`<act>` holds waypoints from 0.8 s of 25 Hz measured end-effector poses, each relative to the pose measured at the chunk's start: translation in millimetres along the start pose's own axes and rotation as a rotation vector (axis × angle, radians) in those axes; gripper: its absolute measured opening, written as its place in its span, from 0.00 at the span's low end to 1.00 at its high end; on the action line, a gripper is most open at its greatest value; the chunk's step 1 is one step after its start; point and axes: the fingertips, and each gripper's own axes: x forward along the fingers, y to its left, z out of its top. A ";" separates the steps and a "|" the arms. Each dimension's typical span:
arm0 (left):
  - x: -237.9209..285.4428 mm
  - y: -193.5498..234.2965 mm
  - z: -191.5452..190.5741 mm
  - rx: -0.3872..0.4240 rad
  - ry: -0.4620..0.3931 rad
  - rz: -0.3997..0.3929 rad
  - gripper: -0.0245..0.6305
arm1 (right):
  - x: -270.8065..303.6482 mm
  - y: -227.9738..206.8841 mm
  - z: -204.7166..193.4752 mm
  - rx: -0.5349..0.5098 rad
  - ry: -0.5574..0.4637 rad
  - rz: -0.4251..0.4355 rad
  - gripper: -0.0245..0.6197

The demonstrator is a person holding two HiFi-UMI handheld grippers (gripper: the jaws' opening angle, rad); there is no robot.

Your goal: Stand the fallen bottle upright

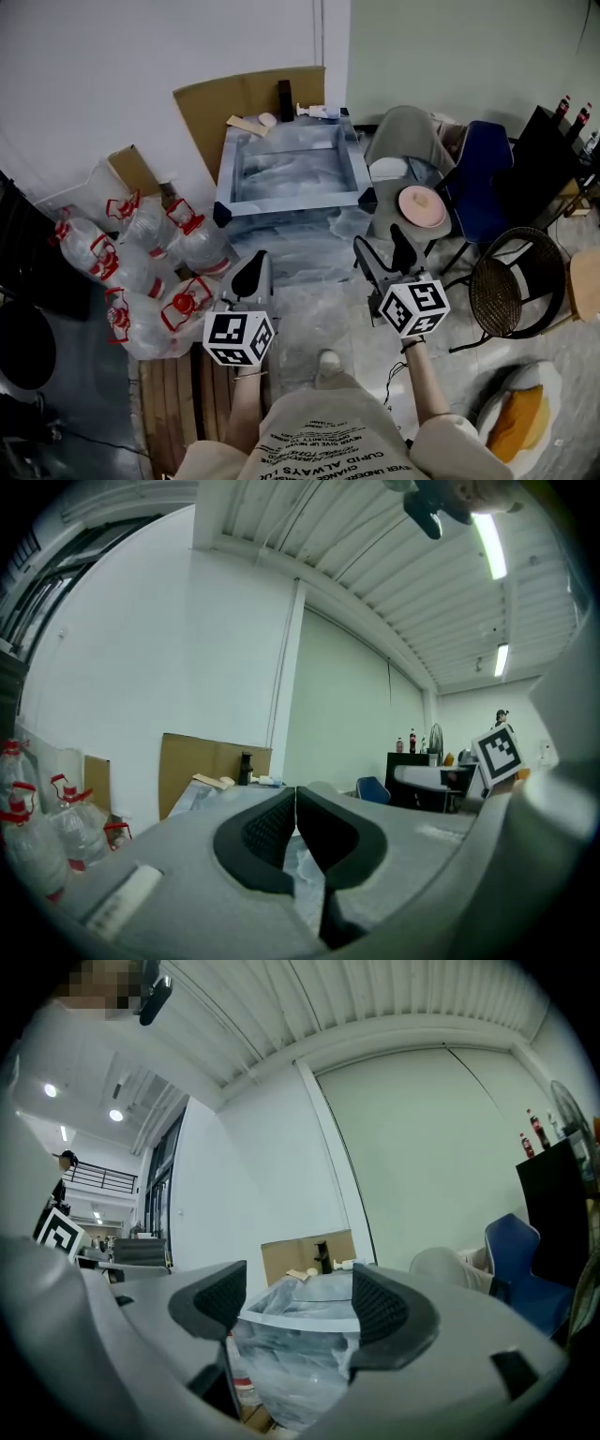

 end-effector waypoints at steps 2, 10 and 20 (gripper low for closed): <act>18.1 2.7 0.8 -0.003 -0.001 0.008 0.08 | 17.0 -9.0 1.5 -0.004 0.006 0.019 0.56; 80.9 10.4 8.7 -0.008 -0.014 0.031 0.08 | 70.2 -46.7 7.1 -0.010 0.015 0.058 0.58; 118.0 26.3 0.2 -0.017 0.013 0.065 0.08 | 112.5 -69.0 -0.7 0.036 0.040 0.098 0.58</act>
